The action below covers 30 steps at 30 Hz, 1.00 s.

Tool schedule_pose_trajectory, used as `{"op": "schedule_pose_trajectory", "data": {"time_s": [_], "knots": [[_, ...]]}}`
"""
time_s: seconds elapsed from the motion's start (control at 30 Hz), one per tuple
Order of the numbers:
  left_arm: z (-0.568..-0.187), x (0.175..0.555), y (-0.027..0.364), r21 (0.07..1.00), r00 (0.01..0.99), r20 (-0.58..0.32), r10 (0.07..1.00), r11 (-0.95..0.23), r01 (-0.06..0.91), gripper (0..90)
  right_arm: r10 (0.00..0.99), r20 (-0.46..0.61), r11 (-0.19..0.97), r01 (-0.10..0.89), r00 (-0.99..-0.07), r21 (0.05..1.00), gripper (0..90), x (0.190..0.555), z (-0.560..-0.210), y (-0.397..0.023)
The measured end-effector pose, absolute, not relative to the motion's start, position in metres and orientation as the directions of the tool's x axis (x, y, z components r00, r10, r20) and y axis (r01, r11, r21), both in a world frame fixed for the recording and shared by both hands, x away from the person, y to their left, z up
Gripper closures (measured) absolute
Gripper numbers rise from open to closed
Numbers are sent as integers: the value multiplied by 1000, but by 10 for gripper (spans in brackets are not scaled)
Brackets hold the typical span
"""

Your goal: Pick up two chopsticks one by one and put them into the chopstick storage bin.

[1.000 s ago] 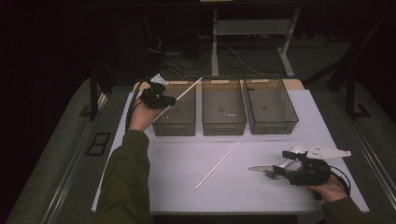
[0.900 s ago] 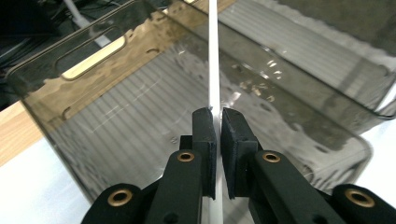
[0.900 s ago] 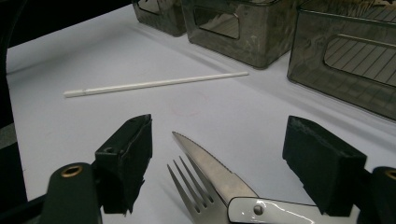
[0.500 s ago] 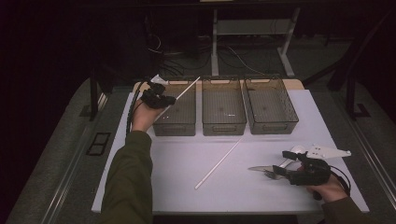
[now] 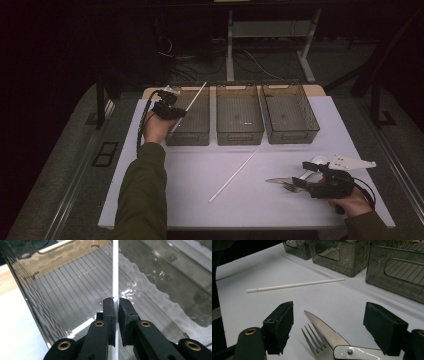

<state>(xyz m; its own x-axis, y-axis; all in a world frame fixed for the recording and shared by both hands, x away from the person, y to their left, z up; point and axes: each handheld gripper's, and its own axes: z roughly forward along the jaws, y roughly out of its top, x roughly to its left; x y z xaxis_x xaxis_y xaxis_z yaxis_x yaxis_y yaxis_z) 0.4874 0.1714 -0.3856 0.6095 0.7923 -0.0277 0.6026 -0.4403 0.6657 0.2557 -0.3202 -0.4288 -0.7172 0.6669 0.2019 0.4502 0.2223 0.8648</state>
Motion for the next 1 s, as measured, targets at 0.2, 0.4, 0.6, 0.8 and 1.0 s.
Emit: {"op": "schedule_pose_trajectory", "data": {"time_s": [0.2, 0.4, 0.6, 0.8, 1.0], "knots": [[-387, 487, 172, 672, 609, -36, 792, -432, 601, 830, 667, 202, 222, 450, -717, 865, 242, 256, -429, -320], [-377, 483, 170, 707, 616, -28, 787, -420, 569, 737, 666, 200, 225, 450, -718, 864, 242, 256, -429, -320], [-362, 472, 164, 738, 643, -40, 765, -411, 535, 589, 666, 199, 225, 448, -719, 865, 242, 256, -429, -319], [-345, 450, 157, 766, 683, -42, 729, -415, 491, 508, 666, 196, 229, 448, -719, 864, 242, 255, -428, -319], [-336, 425, 150, 804, 729, -67, 681, -396, 444, 411, 667, 196, 231, 450, -719, 863, 242, 255, -429, -319]]}}
